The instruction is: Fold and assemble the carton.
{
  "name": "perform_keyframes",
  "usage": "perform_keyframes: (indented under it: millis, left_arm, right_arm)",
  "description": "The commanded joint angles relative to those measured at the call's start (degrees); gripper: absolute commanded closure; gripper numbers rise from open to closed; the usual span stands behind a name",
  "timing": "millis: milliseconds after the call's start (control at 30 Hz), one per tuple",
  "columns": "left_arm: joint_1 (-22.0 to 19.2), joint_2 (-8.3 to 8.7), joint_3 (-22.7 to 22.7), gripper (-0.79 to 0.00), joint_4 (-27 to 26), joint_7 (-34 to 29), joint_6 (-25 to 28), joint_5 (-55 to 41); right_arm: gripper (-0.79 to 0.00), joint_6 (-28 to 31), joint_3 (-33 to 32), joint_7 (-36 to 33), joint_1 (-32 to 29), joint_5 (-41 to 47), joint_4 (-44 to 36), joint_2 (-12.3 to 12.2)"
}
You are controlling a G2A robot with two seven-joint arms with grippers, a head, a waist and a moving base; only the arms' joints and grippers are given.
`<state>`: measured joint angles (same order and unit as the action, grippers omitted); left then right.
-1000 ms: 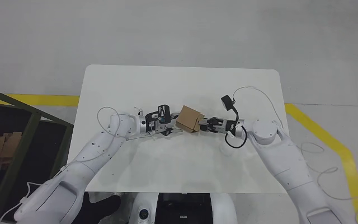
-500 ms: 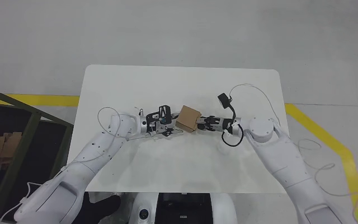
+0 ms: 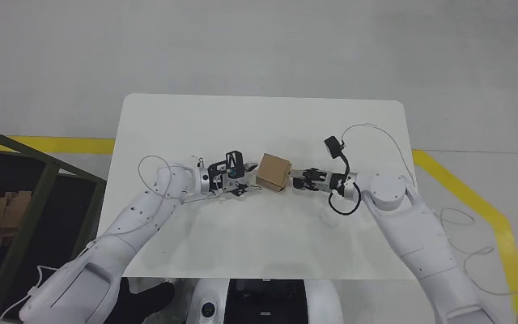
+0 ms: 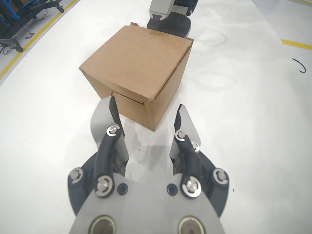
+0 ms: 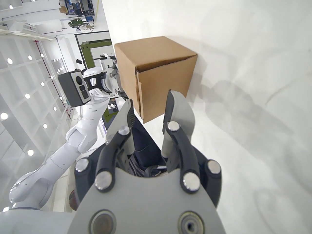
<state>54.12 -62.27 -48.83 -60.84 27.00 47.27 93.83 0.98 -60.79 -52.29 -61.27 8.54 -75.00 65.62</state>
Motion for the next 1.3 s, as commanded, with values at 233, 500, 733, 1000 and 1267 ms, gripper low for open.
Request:
perform_keyframes:
  millis: [233, 500, 733, 1000, 1267]
  left_arm:
    - [-0.6, 0.06, -0.9, -0.785, -1.2, 0.1, -0.2, -1.1]
    - [-3.6, -1.18, 1.5, -0.785, 0.2, -1.2, 0.7, -0.7]
    - [-7.2, -3.47, 5.3, -0.785, 3.9, -1.2, 1.4, -1.9]
    - [-9.1, -5.65, 8.3, -0.785, 8.1, -0.9, -0.1, -2.9]
    - [-9.9, -6.66, 9.4, -0.785, 10.2, 0.0, -0.8, -3.0]
  right_arm:
    - [-0.222, -0.1, -0.2, 0.4, -0.4, 0.2, -0.6, -0.1]
    - [-0.219, 0.3, -0.5, 0.5, -0.3, 0.5, -0.6, -0.1]
    - [-0.222, 0.3, 0.1, 0.6, -0.2, 0.5, -1.3, 0.1]
    - [-0.215, 0.5, 0.6, 0.5, 0.0, 0.5, -1.4, 0.2]
    - [-0.222, 0.8, 1.9, 0.1, 0.7, 0.7, -1.6, 0.6]
